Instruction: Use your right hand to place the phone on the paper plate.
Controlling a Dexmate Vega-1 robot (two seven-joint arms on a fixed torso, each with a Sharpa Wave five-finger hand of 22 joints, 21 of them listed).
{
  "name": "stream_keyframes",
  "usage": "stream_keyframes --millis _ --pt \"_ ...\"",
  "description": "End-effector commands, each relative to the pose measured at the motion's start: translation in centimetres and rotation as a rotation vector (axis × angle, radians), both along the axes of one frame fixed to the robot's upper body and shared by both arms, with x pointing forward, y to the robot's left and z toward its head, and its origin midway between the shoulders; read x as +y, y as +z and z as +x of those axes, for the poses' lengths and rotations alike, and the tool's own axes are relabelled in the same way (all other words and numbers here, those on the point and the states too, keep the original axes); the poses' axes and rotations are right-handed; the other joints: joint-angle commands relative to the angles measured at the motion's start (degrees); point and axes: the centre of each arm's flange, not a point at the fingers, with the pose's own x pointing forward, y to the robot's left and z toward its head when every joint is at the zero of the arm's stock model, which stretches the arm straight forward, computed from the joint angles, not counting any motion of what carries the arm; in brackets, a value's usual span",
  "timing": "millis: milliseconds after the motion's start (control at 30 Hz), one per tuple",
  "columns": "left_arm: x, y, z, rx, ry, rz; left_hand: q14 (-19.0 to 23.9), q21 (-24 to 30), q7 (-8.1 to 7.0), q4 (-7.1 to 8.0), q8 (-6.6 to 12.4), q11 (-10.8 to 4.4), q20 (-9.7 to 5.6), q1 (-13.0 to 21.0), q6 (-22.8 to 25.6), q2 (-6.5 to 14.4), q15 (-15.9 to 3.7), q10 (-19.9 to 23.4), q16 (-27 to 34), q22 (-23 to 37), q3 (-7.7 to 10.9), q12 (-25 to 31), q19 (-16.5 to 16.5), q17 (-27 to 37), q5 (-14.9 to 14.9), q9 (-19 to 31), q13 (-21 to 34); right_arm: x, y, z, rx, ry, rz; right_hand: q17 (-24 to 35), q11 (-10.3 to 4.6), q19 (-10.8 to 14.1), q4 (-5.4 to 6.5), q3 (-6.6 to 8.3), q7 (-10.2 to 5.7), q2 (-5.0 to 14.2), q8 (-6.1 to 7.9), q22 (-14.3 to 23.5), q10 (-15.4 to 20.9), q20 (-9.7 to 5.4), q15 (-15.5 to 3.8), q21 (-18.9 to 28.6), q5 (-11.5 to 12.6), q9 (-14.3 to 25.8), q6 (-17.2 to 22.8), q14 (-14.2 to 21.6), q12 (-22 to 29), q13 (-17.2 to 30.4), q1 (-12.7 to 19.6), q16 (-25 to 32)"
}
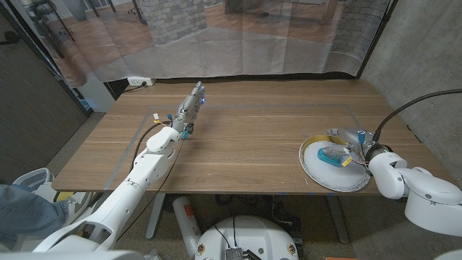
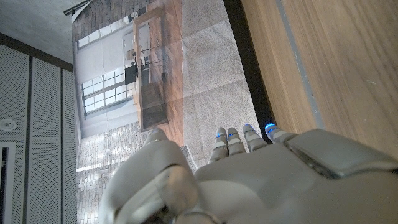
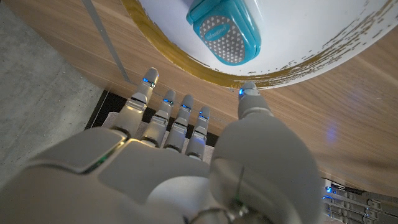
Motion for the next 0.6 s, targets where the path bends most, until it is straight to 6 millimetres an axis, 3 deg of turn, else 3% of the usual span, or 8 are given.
stream_keyframes --millis 33,600 --pt "-0.31 0.02 0.19 0.003 0.000 0.002 0.32 0.13 -0.03 0.09 -0.07 -0.21 0.23 0.35 0.23 0.60 0.04 0.00 0.12 0.25 -0.23 -0.04 -0.34 0.16 -0.13 0.20 0.30 -0.11 0.92 0.21 -0.074 0.023 0.019 0.10 -0.77 0.29 0.25 0.25 -0.26 0.81 0.69 0.11 1.06 0.34 -0.25 0.44 0.24 0.10 0.95 1.38 0.39 0.03 -0.23 0.73" --pt "0.10 -0.42 -0.16 0.006 0.003 -0.004 0.35 0.12 0.01 0.09 -0.05 -0.18 0.31 0.40 0.34 0.67 0.09 -0.01 0.12 0.25 -0.31 -0.06 -0.40 0.16 -0.16 0.20 0.30 0.53 1.59 1.10 -0.107 0.051 0.004 -0.02 -0.88 0.62 0.57 0.30 -0.32 1.36 0.90 0.10 1.28 -0.51 -0.73 0.60 0.23 0.00 1.55 1.52 0.37 -0.13 -0.74 0.59"
